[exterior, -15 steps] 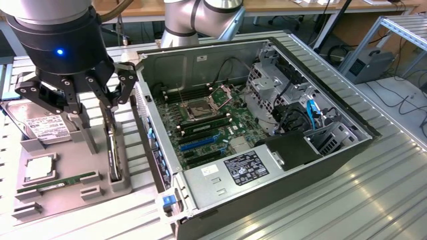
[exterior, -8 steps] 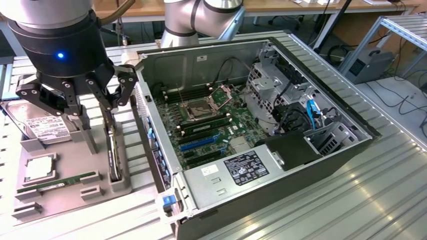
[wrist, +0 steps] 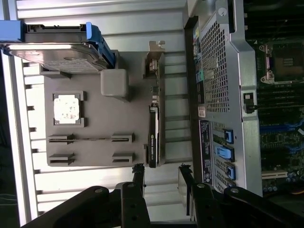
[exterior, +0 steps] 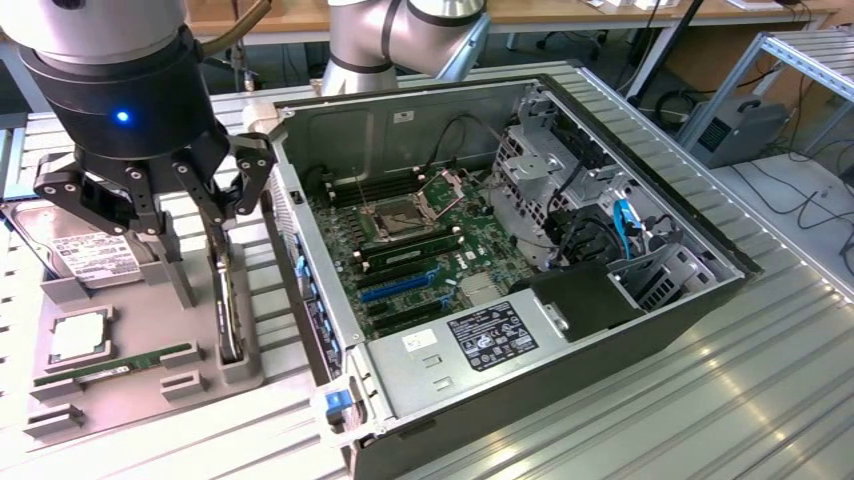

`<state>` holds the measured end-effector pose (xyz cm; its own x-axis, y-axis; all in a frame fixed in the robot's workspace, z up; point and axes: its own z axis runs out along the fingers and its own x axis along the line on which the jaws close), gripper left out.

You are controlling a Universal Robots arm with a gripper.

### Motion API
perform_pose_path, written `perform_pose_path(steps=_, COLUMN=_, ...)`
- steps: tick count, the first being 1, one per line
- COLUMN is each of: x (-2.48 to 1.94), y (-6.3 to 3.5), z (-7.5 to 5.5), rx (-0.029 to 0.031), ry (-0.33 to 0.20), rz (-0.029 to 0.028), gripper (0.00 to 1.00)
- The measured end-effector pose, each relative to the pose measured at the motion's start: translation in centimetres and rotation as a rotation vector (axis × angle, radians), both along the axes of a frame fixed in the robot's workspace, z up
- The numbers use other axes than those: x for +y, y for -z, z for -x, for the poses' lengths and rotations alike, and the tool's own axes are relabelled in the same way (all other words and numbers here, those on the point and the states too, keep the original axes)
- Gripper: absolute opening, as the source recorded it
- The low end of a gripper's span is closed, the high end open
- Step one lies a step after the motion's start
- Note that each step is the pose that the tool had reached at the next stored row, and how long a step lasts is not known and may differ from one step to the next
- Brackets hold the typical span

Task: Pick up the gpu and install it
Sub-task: 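Pick up the gpu and move the gpu toward the slot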

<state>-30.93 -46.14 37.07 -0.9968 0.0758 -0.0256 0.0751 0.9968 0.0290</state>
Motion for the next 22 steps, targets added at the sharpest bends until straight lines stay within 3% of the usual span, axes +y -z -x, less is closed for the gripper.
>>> perform_pose_path(steps=22, x=0.0, y=0.54, z=0.02, rx=0.0, ry=0.0, rz=0.0, gripper=0.42)
